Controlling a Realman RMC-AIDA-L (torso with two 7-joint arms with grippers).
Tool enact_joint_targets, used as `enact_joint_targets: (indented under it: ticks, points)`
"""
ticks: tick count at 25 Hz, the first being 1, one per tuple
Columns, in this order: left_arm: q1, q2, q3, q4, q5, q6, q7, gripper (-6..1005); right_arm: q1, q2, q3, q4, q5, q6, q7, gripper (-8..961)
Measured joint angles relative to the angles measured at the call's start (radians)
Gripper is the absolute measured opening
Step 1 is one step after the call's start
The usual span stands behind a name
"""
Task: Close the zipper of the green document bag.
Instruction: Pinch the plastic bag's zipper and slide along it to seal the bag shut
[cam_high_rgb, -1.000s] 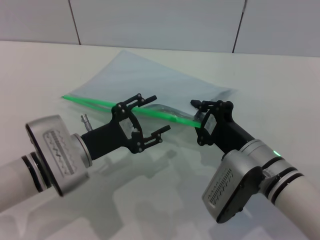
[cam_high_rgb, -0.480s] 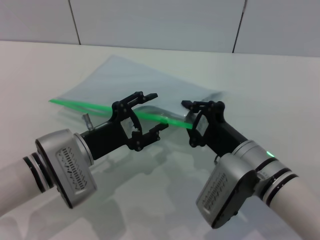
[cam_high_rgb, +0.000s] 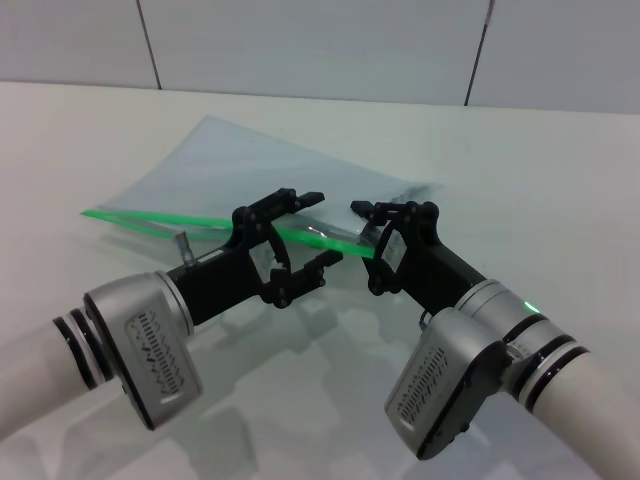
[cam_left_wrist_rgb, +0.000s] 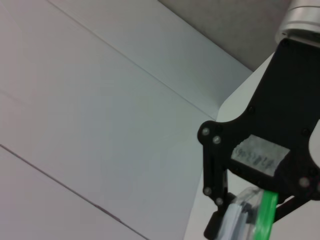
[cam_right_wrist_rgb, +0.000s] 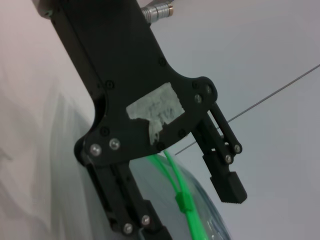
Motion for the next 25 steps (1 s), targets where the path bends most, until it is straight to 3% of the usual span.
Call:
enact_joint_targets:
  ticks: [11, 16, 19, 25]
  points:
    - [0.002, -0.001, -0.008, -0.035, 0.001, 0.01, 0.123, 678, 0.0, 0.0, 0.0, 0.0, 0.002, 0.0, 0.0, 70]
    - [0.004, -0.001, -0.012, -0.036, 0.001, 0.01, 0.135, 466, -0.001, 0.001, 0.0, 0.0, 0.0, 0.001, 0.0, 70]
    - [0.005, -0.001, -0.012, -0.04, 0.001, 0.011, 0.153, 262, -0.001, 0.001, 0.0, 0.0, -0.001, 0.001, 0.0, 70]
    - [0.007, -0.003, -0.013, -0.055, 0.0, 0.011, 0.209, 211, -0.001, 0.002, 0.0, 0.0, 0.0, 0.001, 0.0, 70]
